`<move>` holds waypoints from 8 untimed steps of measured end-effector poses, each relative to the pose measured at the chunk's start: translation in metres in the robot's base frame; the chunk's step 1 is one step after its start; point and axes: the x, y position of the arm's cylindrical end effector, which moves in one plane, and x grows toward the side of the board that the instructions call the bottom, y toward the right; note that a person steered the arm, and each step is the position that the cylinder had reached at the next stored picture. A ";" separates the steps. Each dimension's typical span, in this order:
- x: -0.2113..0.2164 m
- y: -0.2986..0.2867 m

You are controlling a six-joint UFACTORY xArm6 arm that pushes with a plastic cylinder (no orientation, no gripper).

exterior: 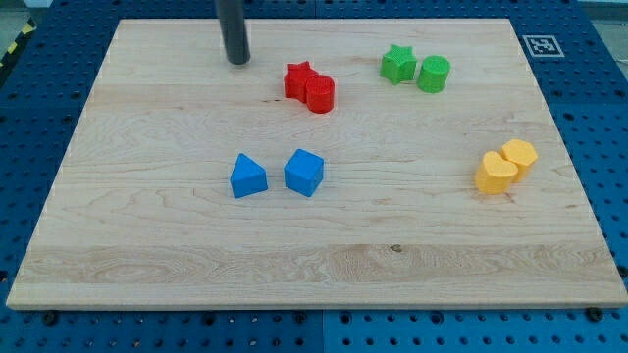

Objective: Push the red blocks to the center of the board

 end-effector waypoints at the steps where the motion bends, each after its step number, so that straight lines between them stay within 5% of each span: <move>1: 0.009 0.046; 4: 0.078 0.132; 7: 0.081 0.073; 8: 0.088 0.101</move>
